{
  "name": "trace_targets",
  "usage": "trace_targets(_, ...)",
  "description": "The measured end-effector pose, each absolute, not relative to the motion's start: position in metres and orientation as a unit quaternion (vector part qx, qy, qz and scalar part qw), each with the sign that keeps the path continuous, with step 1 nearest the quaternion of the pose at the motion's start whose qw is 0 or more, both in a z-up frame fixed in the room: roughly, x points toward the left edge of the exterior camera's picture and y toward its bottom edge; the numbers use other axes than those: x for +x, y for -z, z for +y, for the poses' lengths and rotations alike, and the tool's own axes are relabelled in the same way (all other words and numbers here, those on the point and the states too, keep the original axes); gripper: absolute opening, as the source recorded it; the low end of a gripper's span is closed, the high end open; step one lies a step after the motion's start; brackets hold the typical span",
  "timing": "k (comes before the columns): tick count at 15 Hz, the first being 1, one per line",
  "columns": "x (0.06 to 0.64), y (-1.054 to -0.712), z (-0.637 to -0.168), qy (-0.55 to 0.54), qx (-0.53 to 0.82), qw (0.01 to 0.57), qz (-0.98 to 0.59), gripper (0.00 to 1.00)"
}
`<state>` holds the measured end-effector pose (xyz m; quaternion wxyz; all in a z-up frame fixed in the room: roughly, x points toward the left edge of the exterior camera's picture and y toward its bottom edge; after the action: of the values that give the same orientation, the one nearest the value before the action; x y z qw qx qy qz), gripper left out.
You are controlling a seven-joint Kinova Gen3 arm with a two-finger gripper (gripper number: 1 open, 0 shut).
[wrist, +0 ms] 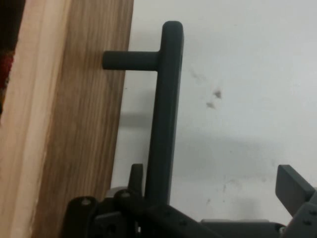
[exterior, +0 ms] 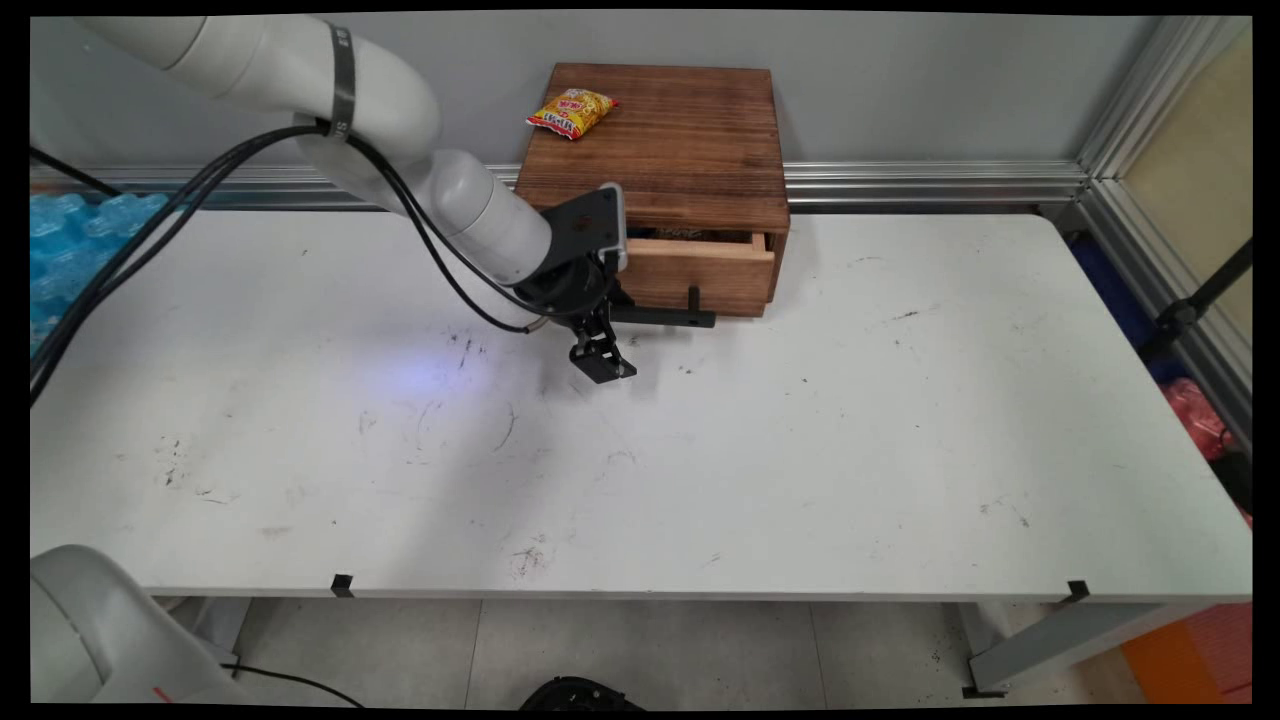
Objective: Open the drawer
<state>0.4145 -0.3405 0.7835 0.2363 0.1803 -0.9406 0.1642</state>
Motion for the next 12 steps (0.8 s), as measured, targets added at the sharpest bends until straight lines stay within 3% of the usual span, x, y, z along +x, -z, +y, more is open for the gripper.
trace_targets(12, 0.406, -0.787, -0.313, -0.145, 0.175, 0.241, -0.944, 1.00)
